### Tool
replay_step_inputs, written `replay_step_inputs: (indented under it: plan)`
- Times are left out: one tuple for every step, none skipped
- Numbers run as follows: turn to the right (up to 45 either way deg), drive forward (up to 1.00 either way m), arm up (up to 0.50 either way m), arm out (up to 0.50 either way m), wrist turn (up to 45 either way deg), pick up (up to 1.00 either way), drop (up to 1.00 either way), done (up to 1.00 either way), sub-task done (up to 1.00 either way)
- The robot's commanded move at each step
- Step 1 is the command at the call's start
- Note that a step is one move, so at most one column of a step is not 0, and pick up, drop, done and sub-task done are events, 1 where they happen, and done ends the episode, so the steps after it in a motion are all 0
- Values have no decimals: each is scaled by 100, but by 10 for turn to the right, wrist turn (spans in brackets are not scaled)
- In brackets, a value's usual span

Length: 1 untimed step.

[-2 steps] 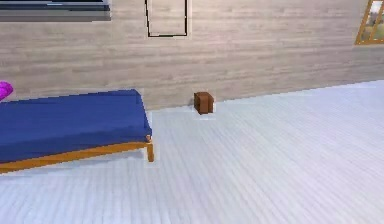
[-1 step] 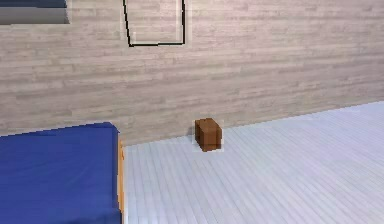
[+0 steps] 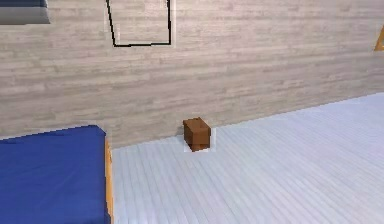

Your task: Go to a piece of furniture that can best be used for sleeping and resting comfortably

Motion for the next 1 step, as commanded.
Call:
replay_step_inputs:
  plan:
    - [0,20,0,0,0,0,0,0,0]
